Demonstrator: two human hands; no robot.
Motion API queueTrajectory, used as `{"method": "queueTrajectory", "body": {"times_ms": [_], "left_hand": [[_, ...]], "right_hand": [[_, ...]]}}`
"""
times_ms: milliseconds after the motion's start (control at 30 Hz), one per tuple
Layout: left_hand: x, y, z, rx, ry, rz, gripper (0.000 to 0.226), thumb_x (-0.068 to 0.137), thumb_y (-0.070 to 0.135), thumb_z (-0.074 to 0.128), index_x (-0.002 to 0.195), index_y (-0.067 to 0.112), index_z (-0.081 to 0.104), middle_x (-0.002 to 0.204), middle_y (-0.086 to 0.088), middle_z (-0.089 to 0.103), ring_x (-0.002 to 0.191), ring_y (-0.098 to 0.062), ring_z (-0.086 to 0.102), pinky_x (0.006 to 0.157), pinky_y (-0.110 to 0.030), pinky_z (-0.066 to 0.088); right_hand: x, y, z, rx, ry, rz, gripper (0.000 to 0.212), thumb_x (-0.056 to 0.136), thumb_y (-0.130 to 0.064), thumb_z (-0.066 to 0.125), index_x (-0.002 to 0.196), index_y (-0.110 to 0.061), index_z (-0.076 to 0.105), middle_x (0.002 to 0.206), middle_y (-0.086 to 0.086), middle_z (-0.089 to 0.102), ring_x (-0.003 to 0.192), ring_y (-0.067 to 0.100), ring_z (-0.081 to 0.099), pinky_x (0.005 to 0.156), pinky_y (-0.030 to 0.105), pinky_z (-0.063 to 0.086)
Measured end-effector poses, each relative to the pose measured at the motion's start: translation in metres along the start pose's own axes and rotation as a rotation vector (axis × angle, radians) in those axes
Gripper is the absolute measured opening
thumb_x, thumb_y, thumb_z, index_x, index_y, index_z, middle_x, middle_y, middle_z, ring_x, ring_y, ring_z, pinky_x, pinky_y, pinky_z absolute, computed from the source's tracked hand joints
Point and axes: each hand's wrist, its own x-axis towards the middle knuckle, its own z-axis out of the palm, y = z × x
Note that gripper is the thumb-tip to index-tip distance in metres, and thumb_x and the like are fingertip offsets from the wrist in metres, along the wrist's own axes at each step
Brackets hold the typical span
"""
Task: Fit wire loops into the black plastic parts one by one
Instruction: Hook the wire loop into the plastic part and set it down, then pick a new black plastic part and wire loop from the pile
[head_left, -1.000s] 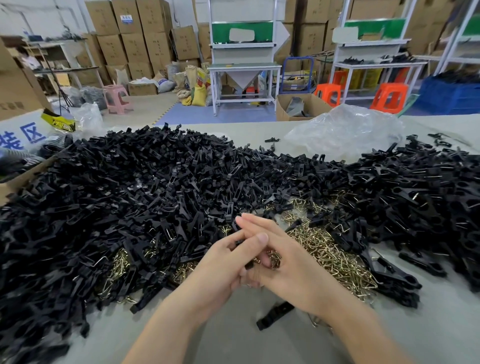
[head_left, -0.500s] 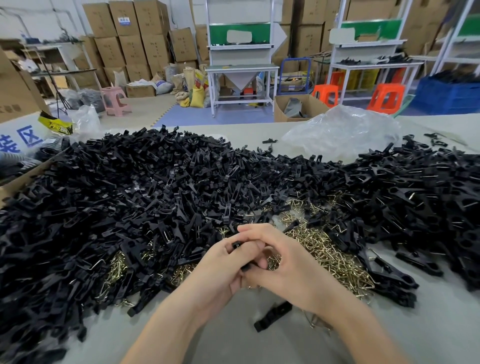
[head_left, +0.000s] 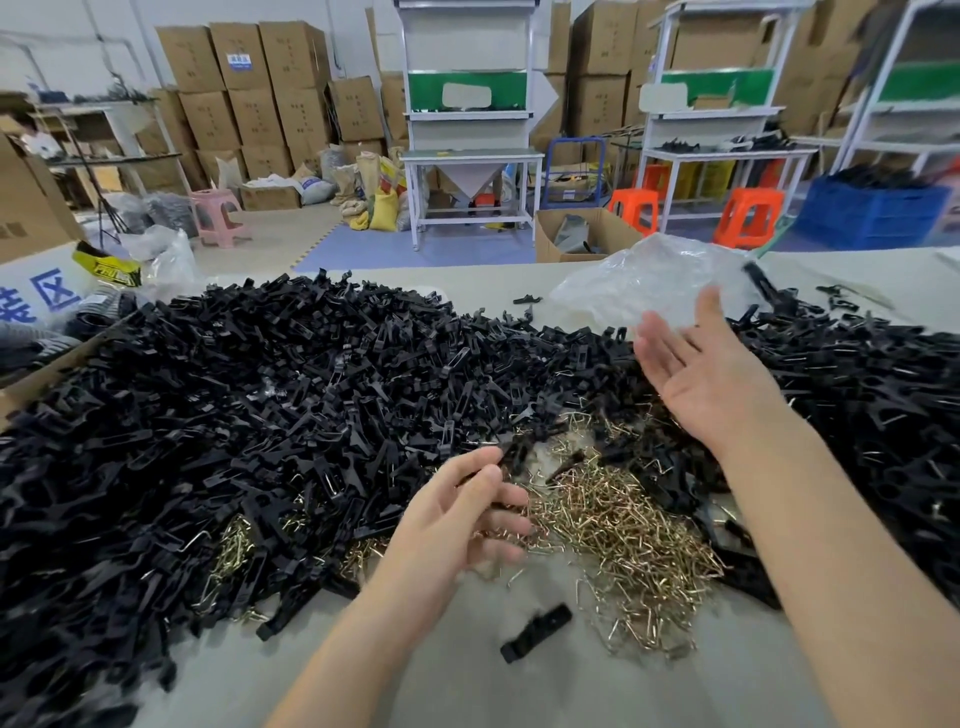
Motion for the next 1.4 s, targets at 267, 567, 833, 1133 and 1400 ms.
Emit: {"method": "queueTrajectory", "body": {"times_ms": [267,567,833,1133,1400], "left_hand": [[0.010,-0.012,-0.011,0.909,0.462,0.380,0.019,0.101,0.029,0.051,0.118,0.037,0.056,0.103,0.019,0.061,0.084,-0.001,0.060,0.070,-0.018,0.050],[0.097,0.039,-0.022,1.628,0.168,-0.194,0.059,0.096,0.049,0.050,0.150,0.029,0.038,0.154,-0.012,0.033,0.133,-0.040,0.039,0.106,-0.049,0.041],[0.115,0.041,-0.013,1.685,0.042,-0.249,0.045,0.097,0.041,0.053,0.135,0.018,0.045,0.136,-0.014,0.045,0.118,-0.035,0.052,0.102,-0.048,0.045],[0.082,0.048,-0.024,1.055,0.349,0.234,0.018,0.105,0.022,0.047,0.108,0.023,0.065,0.081,0.002,0.064,0.048,-0.001,0.048,0.045,-0.014,0.038],[0.020,0.007,0.007,0.295,0.251,0.252,0.027,0.103,0.017,0.054,0.099,0.031,0.077,0.092,-0.002,0.076,0.083,-0.019,0.071,0.064,-0.027,0.054]], "right_hand": [[-0.051,0.088,-0.014,-0.725,-0.160,-0.123,0.037,0.101,-0.017,0.058,0.135,-0.028,0.053,0.096,-0.007,0.075,0.084,0.009,0.072,0.075,0.021,0.059],[-0.054,0.106,-0.024,-0.900,-0.243,-0.228,0.035,0.105,-0.018,0.050,0.123,-0.047,0.053,0.093,-0.012,0.072,0.083,0.014,0.068,0.080,0.040,0.057],[-0.053,0.109,-0.028,-0.958,-0.266,-0.228,0.036,0.105,-0.022,0.049,0.125,-0.053,0.052,0.094,-0.019,0.070,0.081,0.022,0.066,0.064,0.032,0.055],[-0.062,0.108,-0.027,-1.063,-0.291,-0.367,0.033,0.106,-0.023,0.047,0.132,-0.042,0.055,0.101,-0.024,0.065,0.053,0.002,0.050,0.048,0.013,0.038],[-0.078,0.120,-0.014,-1.200,-0.565,-0.392,0.047,0.100,-0.049,0.053,0.146,-0.051,0.042,0.125,-0.031,0.054,0.114,-0.007,0.056,0.096,0.021,0.051]]}}
